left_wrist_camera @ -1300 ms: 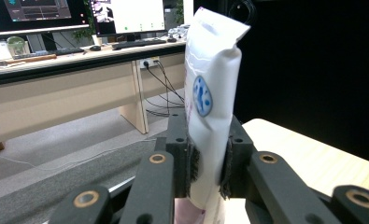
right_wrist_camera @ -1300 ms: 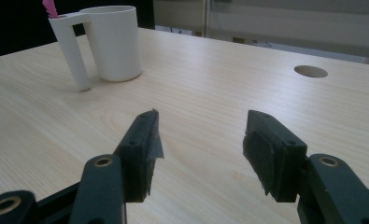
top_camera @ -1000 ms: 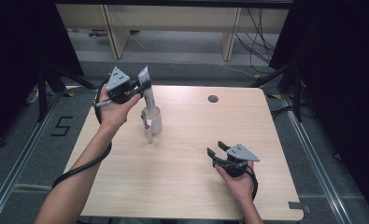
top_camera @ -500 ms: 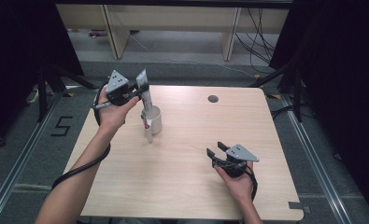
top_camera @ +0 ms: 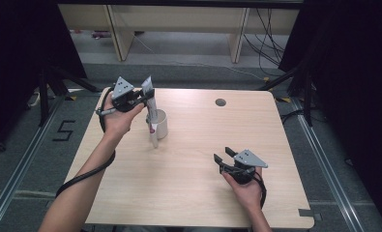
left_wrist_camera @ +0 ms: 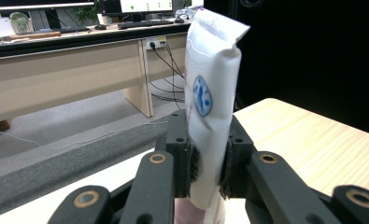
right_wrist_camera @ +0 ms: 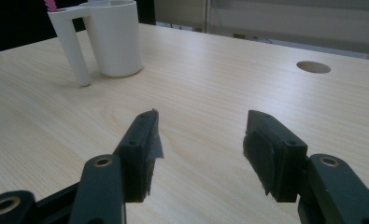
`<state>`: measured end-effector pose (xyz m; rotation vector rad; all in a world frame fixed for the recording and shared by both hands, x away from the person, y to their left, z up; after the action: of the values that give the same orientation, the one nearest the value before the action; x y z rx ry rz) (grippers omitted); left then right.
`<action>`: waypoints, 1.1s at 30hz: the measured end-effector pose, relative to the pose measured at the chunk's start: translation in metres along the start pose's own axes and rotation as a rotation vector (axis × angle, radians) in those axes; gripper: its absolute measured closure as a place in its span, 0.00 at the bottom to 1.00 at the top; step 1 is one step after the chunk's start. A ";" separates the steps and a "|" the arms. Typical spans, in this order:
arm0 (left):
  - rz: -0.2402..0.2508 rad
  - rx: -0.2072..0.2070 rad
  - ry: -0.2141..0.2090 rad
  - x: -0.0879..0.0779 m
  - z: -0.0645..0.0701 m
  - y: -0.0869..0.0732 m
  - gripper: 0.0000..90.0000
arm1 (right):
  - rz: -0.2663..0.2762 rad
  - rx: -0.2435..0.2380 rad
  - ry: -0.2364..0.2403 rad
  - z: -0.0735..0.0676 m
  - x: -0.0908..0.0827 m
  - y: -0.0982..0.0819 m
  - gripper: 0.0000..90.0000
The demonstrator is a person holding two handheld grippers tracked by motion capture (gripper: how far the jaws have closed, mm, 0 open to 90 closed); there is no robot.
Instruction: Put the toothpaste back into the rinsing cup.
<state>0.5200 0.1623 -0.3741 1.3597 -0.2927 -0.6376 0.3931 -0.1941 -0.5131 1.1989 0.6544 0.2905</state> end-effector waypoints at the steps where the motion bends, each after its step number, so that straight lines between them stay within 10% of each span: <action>1: -0.002 -0.004 0.000 0.001 -0.001 -0.001 0.85 | -0.009 0.009 0.005 0.000 0.000 0.000 0.51; 33: -0.042 -0.032 -0.014 0.012 -0.013 -0.026 0.85 | -0.016 0.011 -0.003 0.001 -0.003 0.001 0.50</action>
<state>0.5301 0.1637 -0.4040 1.3340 -0.2648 -0.6844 0.3912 -0.1958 -0.5108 1.2039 0.6633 0.2714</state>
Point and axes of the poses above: each handheld gripper's, and its own axes: x roughly forward along the jaws, y roughly out of its top, z roughly to its right, the point moved 2 cm from there along x, roughly forward along the jaws, and after that the axes turned 14 degrees about -x, right-handed, at the moved point
